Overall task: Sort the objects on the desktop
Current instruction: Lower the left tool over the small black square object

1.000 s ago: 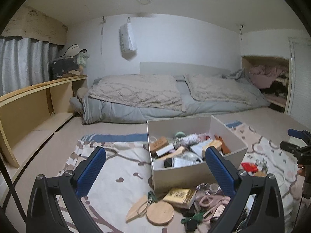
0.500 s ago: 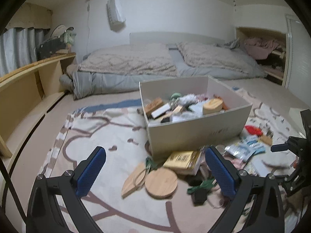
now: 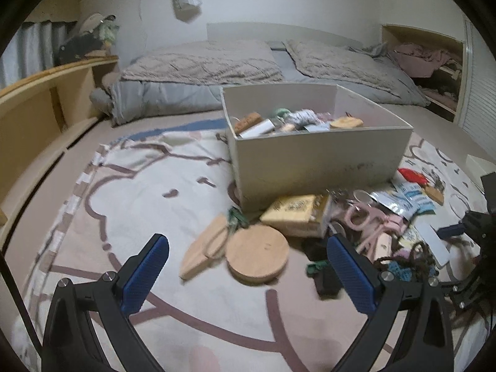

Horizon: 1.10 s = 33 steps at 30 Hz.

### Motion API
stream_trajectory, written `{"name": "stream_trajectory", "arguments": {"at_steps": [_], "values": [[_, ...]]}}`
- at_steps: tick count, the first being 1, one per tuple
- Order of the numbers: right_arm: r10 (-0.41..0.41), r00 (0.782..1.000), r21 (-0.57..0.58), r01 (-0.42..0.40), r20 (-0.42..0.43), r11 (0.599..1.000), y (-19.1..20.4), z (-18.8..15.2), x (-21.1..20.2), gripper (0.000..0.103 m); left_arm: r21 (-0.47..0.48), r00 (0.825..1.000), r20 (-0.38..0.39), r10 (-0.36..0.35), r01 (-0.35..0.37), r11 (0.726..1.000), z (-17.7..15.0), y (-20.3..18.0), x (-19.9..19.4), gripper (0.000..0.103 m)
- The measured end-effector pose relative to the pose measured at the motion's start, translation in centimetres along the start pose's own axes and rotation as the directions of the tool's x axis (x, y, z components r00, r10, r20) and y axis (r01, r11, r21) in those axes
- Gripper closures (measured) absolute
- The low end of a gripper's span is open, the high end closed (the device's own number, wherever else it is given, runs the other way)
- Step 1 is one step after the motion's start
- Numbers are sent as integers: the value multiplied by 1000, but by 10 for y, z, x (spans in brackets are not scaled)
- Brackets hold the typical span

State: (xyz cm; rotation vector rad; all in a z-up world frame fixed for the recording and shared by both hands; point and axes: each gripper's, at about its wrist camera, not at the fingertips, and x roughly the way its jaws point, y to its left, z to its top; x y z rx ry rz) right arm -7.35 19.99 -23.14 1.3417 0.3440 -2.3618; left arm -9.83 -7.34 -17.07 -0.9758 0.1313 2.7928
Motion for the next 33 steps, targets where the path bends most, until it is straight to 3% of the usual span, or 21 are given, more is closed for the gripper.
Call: {"name": "stream_trajectory", "arguments": {"at_steps": [4, 9, 19, 25, 33], "values": [[-17, 1000, 6, 17, 0, 1000, -6, -6, -4, 0, 22, 997, -46, -60, 61, 998, -7, -12, 7, 0], [-30, 1000, 30, 30, -1, 999, -18, -17, -9, 0, 55, 993, -94, -77, 83, 995, -14, -26, 17, 0], [-81, 997, 81, 82, -21, 993, -39, -32, -17, 0, 34, 972, -170, -163, 171, 985, -22, -38, 30, 5], [-82, 996, 135, 87, -41, 987, -53, -41, -20, 0, -11, 944, -240, -227, 231, 973, -25, -46, 43, 36], [-90, 994, 174, 98, -54, 980, -65, -54, -28, 0, -32, 926, -265, -269, 271, 962, -26, -51, 48, 62]]}}
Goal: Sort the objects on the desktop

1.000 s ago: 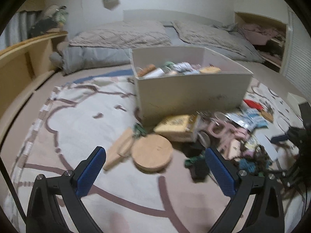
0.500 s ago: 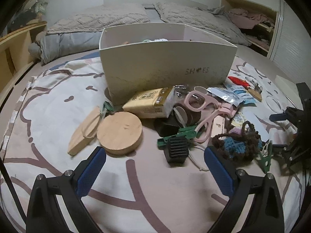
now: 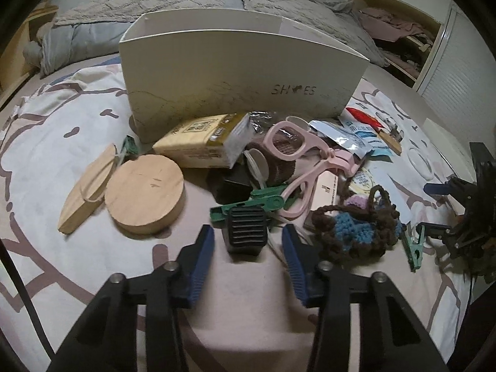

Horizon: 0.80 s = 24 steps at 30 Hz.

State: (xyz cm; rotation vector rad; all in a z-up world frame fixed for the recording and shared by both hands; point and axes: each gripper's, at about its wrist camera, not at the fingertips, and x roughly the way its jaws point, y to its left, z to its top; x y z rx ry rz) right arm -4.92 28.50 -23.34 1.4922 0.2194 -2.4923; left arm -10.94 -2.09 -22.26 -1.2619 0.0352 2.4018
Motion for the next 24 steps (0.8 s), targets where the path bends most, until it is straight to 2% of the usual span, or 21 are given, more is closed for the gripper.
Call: {"name": "stream_trajectory", "arguments": {"at_steps": [4, 14, 24], "values": [[-27, 1000, 22, 27, -2, 999, -9, -8, -4, 0, -8, 1000, 2, -11, 11, 1000, 0, 3, -2, 74], [-126, 992, 157, 129, -25, 979, -50, -16, -11, 0, -3, 1000, 2, -26, 26, 1000, -3, 11, -12, 75], [-221, 973, 250, 232, -70, 940, -83, -20, -15, 0, 44, 998, -41, -39, 41, 998, -5, 9, -20, 75]]}}
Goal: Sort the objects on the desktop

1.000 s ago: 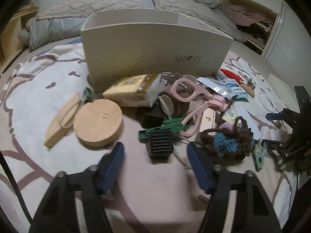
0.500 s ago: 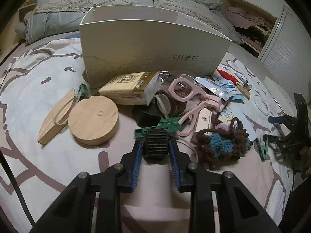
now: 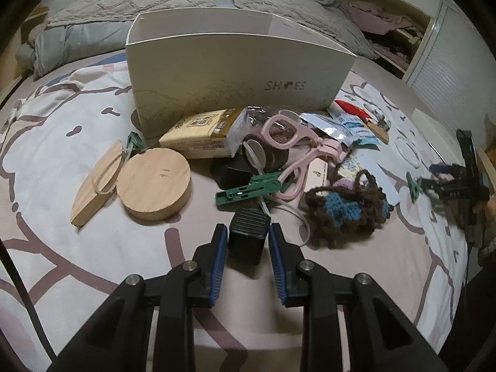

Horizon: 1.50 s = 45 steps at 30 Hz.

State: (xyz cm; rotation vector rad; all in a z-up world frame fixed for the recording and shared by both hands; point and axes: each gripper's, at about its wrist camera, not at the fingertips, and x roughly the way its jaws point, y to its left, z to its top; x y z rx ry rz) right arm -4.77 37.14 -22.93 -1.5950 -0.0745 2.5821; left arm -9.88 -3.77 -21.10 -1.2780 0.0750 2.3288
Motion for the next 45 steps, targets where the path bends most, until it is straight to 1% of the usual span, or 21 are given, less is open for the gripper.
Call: {"name": "stream_trajectory", "arguments": {"at_steps": [3, 6, 10, 15, 17, 18, 20, 22, 24, 26, 29, 31, 32, 34, 35, 37, 39, 42, 45], "values": [[-49, 999, -9, 49, 0, 999, -6, 1, -3, 0, 34, 1000, -22, 6, -6, 999, -1, -4, -2, 75], [-50, 999, -23, 50, 5, 998, -14, 3, -5, 0, 56, 999, -35, -7, 9, 998, -5, -7, -4, 75], [20, 1000, -6, -20, 23, 1000, -20, 3, -18, 0, 71, 998, -54, -12, 16, 997, -11, -8, 0, 75], [84, 995, -7, -84, 55, 996, -21, 11, -31, 0, 84, 999, -46, -10, 14, 996, -14, -10, 2, 75], [105, 992, -8, -104, 73, 995, -20, 12, -38, 0, 76, 999, -46, -15, 18, 997, -15, -9, 4, 70], [119, 989, -8, -119, 84, 993, -18, 13, -40, 0, 71, 999, -49, -9, 12, 997, -16, -8, 5, 66], [160, 981, -15, -159, 109, 987, -13, 14, -43, 0, 61, 999, -53, -1, 4, 998, -18, -5, 8, 66], [212, 969, -33, -210, 124, 977, -5, 12, -43, 0, 46, 999, -40, -10, 12, 999, -20, -2, 8, 66], [247, 960, -60, -241, 133, 969, 6, 8, -43, 0, 40, 999, -30, -11, 12, 999, -21, -1, 7, 65], [274, 950, -89, -263, 148, 961, 17, 2, -41, 0, 40, 1000, -17, -9, 10, 999, -23, -1, 7, 62], [292, 942, -130, -272, 165, 953, 30, -6, -38, 0, 56, 1000, -2, -1, 1, 998, -25, -4, 7, 49], [295, 939, -162, -267, 177, 950, 40, -10, -37, 0, 73, 1000, 5, 7, -7, 997, -27, -7, 8, 39], [295, 939, -172, -265, 177, 949, 41, -12, -37, 0, 81, 1000, 9, 13, -14, 997, -28, -8, 8, 37], [288, 941, -192, -254, 177, 948, 46, -12, -36, 0, 92, 1000, 11, 21, -22, 996, -29, -11, 10, 26], [287, 942, -196, -253, 175, 948, 47, -11, -35, 0, 96, 1000, 12, 24, -25, 995, -30, -11, 11, 22], [284, 942, -197, -249, 180, 948, 49, -8, -36, 0, 100, 999, 11, 45, -46, 994, -31, -12, 13, 8], [280, 942, -193, -244, 186, 950, 50, -3, -37, 0, 89, 999, 8, 49, -50, 995, -32, -9, 16, 6], [276, 942, -175, -244, 192, 954, 52, 2, -33, 0, 76, 999, 11, 32, -33, 997, -32, -7, 16, 5], [273, 945, -162, -245, 180, 956, 58, 5, -24, 0, 77, 1000, 10, 28, -29, 997, -33, -7, 16, 3]]}}
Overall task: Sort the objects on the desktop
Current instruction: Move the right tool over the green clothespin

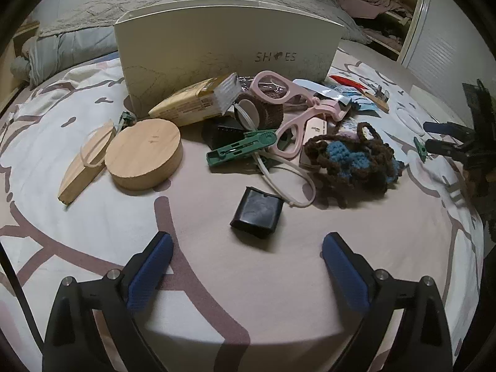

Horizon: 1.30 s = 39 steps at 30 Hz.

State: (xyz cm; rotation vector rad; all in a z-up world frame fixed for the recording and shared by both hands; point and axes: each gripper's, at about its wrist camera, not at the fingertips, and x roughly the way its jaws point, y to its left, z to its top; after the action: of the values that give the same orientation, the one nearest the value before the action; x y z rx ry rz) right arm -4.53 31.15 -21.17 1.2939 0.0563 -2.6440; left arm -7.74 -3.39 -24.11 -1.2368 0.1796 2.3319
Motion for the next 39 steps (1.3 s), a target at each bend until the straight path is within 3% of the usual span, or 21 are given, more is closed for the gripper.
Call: {"name": "stream_trajectory", "arguments": {"at_steps": [13, 33, 39], "values": [[-4, 995, -7, 4, -95, 1000, 1, -12, 26, 0, 32, 1000, -23, 20, -19, 999, 0, -4, 4, 0], [-23, 998, -27, 21, -65, 999, 5, -19, 27, 0, -7, 1000, -13, -29, 28, 1000, 1, 3, 0, 2], [-21, 998, -27, 19, -63, 999, 2, -20, 29, 0, 11, 1000, -25, 0, 0, 1000, 2, 0, -1, 6]]}}
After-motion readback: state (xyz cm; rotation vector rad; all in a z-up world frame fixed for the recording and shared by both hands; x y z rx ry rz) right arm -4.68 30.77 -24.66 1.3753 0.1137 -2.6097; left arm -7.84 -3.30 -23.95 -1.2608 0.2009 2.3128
